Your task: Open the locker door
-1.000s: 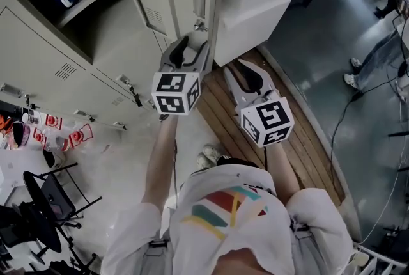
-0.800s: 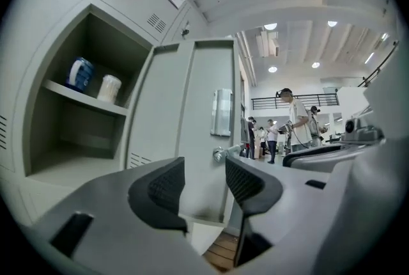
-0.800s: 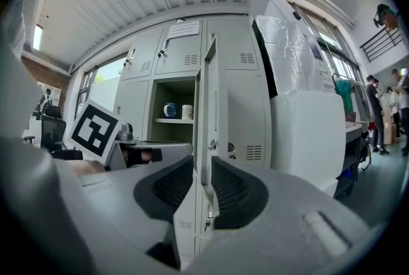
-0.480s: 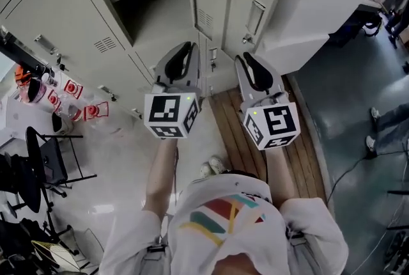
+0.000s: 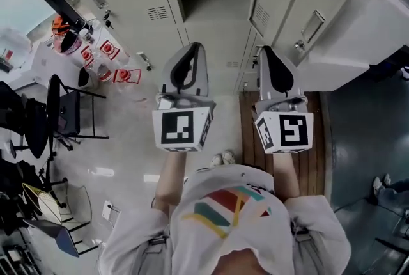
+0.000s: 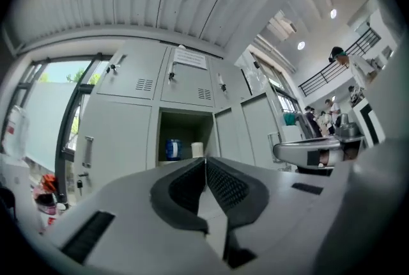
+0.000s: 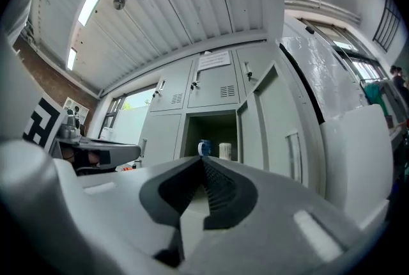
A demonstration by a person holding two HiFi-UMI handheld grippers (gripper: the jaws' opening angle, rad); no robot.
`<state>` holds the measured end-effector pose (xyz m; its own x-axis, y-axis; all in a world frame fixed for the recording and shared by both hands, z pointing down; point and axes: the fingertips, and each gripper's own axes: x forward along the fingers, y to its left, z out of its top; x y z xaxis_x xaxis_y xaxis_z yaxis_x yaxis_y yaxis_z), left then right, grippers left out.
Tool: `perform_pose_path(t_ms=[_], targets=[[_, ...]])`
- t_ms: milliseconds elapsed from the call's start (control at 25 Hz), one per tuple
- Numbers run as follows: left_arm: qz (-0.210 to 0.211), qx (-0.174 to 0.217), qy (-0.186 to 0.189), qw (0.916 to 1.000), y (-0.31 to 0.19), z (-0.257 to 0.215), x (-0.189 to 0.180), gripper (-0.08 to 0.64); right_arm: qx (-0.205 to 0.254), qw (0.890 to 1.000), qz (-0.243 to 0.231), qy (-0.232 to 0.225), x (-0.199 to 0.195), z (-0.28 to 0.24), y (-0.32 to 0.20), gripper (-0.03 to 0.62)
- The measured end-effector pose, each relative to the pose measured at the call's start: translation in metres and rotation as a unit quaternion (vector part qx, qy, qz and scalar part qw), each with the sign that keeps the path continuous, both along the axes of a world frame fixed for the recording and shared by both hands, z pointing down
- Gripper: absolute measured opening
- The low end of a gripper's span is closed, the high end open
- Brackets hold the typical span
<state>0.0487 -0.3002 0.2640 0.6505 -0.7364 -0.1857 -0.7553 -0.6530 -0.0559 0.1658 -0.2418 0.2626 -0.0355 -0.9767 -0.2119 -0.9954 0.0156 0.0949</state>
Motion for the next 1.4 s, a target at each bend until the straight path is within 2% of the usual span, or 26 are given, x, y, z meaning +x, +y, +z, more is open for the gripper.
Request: perform_pose_path(t_ms=[80,280,400,560,880,1400], targets=[[-0.031,-0.005,-0.009,0.9995,0.006,0.001,-0.018,0.021,0.004,1.000,-0.008,0.008,-0.014,0.001,0.001,0.005],[-0.083,-0.005,0.004,0.9966,0.019,0.004,-0.055,0.021,0.010,1.000,-0.019,0.022,-0.043,0.007,0.007,0.005],[-0.099,-0.014,0.006,0.9950,0.028,0.013,-0.068,0.021,0.004,0.999,-0.025,0.029,-0.055,0.015,0.011,0.005],[-0.110,-0.020,-0.010,0.9937,0.035,0.029,-0.075,0.021,-0.008,0.999,-0.036,0.029,-0.064,0.026,0.015,0.005],[-0.092,-0.021,-0.015,0.9955,0.040,0.030,-0.067,0.021,-0.021,0.998,-0.052,0.029,-0.078,0.036,0.019,0.005],[-0.089,-0.027,-0.020,0.9955,0.044,0.034,-0.063,0.021,-0.039,0.998,-0.035,0.025,-0.070,0.043,0.024,0.005]])
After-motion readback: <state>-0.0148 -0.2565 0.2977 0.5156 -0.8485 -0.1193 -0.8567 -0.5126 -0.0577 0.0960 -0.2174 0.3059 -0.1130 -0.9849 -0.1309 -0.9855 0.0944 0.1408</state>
